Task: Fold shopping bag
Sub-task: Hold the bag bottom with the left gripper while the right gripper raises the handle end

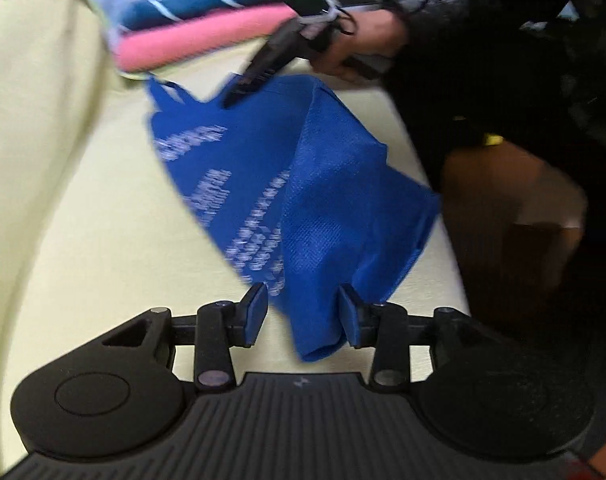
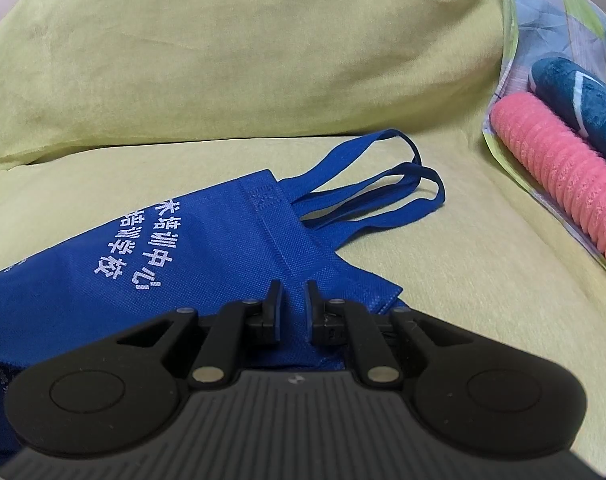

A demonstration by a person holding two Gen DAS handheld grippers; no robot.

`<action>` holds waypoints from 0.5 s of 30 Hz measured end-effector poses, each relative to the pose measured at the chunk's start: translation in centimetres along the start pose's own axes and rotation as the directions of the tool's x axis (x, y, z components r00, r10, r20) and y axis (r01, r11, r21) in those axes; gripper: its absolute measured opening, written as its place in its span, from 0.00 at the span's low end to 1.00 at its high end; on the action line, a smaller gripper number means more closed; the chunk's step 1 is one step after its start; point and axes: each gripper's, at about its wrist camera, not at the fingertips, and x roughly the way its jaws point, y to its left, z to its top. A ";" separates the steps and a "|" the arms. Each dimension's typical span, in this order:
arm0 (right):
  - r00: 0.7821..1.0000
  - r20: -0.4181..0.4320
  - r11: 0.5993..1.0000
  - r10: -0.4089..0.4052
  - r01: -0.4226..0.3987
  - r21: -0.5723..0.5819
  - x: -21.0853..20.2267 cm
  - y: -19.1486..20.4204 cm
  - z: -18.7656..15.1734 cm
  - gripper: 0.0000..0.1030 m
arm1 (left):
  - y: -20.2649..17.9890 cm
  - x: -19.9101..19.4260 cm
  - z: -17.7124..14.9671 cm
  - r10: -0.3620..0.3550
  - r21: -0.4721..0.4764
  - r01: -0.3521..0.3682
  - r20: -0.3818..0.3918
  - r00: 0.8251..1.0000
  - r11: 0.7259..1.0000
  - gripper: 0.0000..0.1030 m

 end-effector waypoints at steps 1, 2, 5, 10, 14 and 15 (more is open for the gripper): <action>1.000 0.001 1.000 0.002 -0.002 0.003 0.0 0.0 0.0 0.07 | 0.3 0.5 0.1 -0.046 -0.002 0.046 -0.014 0.999 0.999 0.41; 1.000 0.001 1.000 0.002 -0.002 0.005 0.0 -0.1 0.0 0.07 | 0.3 1.1 0.2 -0.075 0.001 0.075 -0.039 0.996 0.997 0.40; 1.000 0.001 1.000 -0.003 0.003 0.000 0.2 0.0 0.0 0.07 | -0.1 1.8 0.3 -0.086 -0.033 0.084 -0.083 0.993 0.996 0.17; 1.000 -0.007 1.000 -0.018 0.018 -0.017 0.3 0.4 0.0 0.07 | -4.2 2.0 0.3 0.164 -0.101 -0.176 -0.121 0.979 0.979 0.05; 1.000 -0.013 0.999 -0.024 0.024 -0.021 0.3 0.5 0.1 0.07 | -8.6 2.8 0.4 0.395 -0.121 -0.418 -0.175 0.902 0.900 0.03; 1.000 -0.014 0.999 -0.028 0.028 -0.025 0.3 0.6 0.1 0.07 | -9.5 3.7 0.8 0.444 -0.117 -0.473 -0.210 0.871 0.873 0.03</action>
